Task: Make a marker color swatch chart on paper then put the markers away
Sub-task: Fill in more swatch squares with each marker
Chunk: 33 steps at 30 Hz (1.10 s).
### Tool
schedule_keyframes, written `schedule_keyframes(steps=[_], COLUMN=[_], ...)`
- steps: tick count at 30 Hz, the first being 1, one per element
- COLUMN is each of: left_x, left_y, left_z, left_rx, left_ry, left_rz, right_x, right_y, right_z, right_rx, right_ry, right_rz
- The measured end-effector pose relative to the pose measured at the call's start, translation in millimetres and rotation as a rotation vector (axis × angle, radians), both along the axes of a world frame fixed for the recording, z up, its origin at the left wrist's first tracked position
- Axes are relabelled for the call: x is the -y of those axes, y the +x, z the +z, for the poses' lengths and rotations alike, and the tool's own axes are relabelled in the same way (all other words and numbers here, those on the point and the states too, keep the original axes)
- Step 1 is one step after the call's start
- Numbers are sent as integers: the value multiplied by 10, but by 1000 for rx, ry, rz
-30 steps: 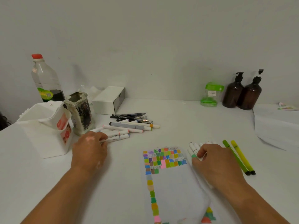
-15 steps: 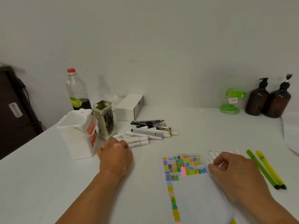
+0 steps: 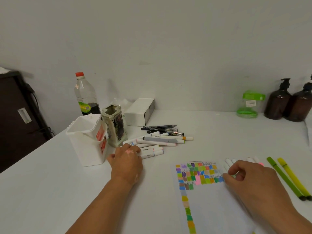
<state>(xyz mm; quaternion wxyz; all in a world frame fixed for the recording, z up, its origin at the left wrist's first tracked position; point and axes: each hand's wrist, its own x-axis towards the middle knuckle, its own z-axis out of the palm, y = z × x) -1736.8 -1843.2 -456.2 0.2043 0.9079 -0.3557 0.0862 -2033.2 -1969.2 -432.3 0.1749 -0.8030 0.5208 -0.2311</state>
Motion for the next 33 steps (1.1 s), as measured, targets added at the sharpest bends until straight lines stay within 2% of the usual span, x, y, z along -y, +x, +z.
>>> schedule_keyframes(steps=[11,18,26,29,33], left_x=[10,30,48,46,16], left_y=[-81,-112,-172,-243,-390], left_z=[18,18,7,40,131], left_rx=[3,59,54,-57,-382], left_ry=[16,-68,16,-142,-370], left_rz=[-193,-254,-304,-327,-355], right_x=[11,1,-17,-23,-51], right_y=[8,19,26,30,47], right_z=[-52,-40,-27,-11,2], right_rx=[-3,-2,16,45,121], right_ry=[-7,-13,-25,-57,-91], right_rz=[-7,-4,-6,10,63])
